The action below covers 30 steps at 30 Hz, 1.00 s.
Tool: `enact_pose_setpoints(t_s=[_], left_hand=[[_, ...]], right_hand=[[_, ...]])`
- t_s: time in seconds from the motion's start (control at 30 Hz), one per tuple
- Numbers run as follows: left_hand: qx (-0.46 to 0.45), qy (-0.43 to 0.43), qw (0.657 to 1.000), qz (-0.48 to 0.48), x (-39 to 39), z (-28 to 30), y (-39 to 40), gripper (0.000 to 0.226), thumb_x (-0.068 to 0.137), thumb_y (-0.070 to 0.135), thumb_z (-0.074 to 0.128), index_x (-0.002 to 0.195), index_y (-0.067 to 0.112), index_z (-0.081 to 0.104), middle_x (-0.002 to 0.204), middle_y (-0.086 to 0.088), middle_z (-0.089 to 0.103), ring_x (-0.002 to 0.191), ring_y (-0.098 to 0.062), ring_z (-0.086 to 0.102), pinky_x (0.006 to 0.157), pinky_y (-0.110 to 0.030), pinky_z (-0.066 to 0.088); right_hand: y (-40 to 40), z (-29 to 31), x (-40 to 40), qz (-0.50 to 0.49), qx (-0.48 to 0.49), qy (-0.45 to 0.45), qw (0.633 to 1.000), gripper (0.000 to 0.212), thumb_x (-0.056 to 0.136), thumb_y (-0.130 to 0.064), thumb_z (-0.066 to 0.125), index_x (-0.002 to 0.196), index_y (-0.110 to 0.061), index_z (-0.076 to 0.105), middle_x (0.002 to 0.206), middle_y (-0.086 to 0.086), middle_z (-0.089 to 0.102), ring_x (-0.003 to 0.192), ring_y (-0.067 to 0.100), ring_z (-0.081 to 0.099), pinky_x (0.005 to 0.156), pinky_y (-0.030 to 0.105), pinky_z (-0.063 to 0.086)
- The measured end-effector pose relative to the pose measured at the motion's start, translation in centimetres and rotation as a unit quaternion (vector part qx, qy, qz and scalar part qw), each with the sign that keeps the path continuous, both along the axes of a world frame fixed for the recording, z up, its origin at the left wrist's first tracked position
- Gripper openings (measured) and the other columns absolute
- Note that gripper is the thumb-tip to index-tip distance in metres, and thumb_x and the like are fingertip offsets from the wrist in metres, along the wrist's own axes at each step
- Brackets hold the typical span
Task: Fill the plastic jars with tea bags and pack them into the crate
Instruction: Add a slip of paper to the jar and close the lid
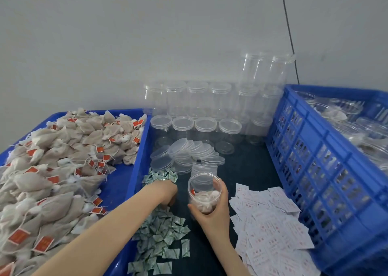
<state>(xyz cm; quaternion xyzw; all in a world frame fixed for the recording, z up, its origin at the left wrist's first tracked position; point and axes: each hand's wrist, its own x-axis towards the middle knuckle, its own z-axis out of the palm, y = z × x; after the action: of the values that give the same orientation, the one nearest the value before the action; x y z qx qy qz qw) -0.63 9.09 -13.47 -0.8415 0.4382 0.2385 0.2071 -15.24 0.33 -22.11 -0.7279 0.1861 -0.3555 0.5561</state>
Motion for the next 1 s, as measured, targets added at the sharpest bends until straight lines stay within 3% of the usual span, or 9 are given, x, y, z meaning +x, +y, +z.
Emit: enact_pose_setpoints(t_s=[0.13,0.2,0.4,0.57,0.7,0.77,0.83,1.0], left_hand=[[-0.03,0.002,0.999,0.021,0.3,-0.4,0.3,0.029,0.091,0.001,0.05,0.115,0.005,0.066,0.117,-0.013,0.064,0.104,-0.031,0.062,0.09,-0.037,0.051],[-0.06,-0.008,0.998,0.027,0.5,-0.3,0.3,0.029,0.089,0.002,0.049,0.112,0.007,0.066,0.114,-0.012,0.065,0.097,-0.029,0.062,0.086,-0.036,0.05],[-0.274,-0.016,0.96,0.052,1.1,0.9,0.0,0.016,0.091,0.013,0.053,0.099,0.014,0.067,0.103,-0.003,0.066,0.092,-0.019,0.061,0.074,-0.024,0.044],[-0.449,0.06,0.882,0.129,0.9,2.9,0.4,0.014,0.088,0.009,0.058,0.085,0.02,0.066,0.082,0.005,0.067,0.071,-0.001,0.057,0.06,-0.005,0.04],[-0.588,0.129,0.776,0.187,0.1,4.6,0.6,0.012,0.085,0.013,0.066,0.088,0.025,0.065,0.08,0.008,0.069,0.075,-0.004,0.064,0.071,-0.012,0.051],[-0.601,0.208,0.749,0.185,-0.7,5.2,0.5,0.018,0.083,0.013,0.07,0.092,0.025,0.062,0.079,0.007,0.068,0.073,-0.005,0.066,0.07,-0.017,0.053],[-0.572,0.254,0.763,0.16,-1.7,4.9,0.1,0.02,0.08,0.012,0.073,0.089,0.025,0.061,0.079,0.005,0.069,0.072,-0.008,0.067,0.069,-0.018,0.054],[-0.519,0.186,0.829,0.093,-2.7,3.7,-0.8,0.023,0.077,0.016,0.076,0.078,0.034,0.063,0.082,0.011,0.07,0.076,0.0,0.066,0.068,-0.011,0.049]], right_hand=[[-0.1,-0.1,0.0,0.0,0.002,0.003,1.0,0.098,0.056,-0.047,0.085,0.135,-0.061,0.029,0.139,-0.032,0.043,0.133,-0.006,0.041,0.099,0.009,0.037],[-0.1,-0.2,0.1,-0.001,0.004,0.005,1.0,0.098,0.056,-0.047,0.085,0.136,-0.06,0.03,0.139,-0.032,0.044,0.132,-0.006,0.041,0.1,0.013,0.038],[-0.1,-0.4,0.1,-0.005,0.008,0.011,1.0,0.099,0.056,-0.048,0.086,0.136,-0.061,0.029,0.138,-0.034,0.044,0.131,-0.008,0.042,0.097,0.01,0.038],[-0.1,-0.3,0.0,-0.007,0.01,0.013,1.0,0.099,0.056,-0.048,0.086,0.136,-0.061,0.028,0.139,-0.031,0.044,0.131,-0.005,0.043,0.1,0.018,0.039],[-0.1,-0.2,0.0,-0.011,0.008,0.017,1.0,0.099,0.056,-0.049,0.085,0.135,-0.063,0.028,0.139,-0.033,0.044,0.13,-0.007,0.042,0.098,0.017,0.039],[0.0,-0.2,-0.1,-0.013,0.007,0.019,1.0,0.1,0.055,-0.049,0.086,0.135,-0.063,0.028,0.138,-0.034,0.044,0.129,-0.009,0.043,0.097,0.017,0.04],[0.0,-0.3,0.0,-0.013,0.009,0.022,1.0,0.1,0.055,-0.048,0.086,0.136,-0.062,0.029,0.138,-0.033,0.045,0.127,-0.008,0.045,0.097,0.021,0.044],[0.0,-0.4,0.1,-0.017,0.017,0.038,0.999,0.101,0.056,-0.049,0.087,0.138,-0.058,0.029,0.139,-0.031,0.045,0.128,-0.001,0.049,0.099,0.038,0.051]])
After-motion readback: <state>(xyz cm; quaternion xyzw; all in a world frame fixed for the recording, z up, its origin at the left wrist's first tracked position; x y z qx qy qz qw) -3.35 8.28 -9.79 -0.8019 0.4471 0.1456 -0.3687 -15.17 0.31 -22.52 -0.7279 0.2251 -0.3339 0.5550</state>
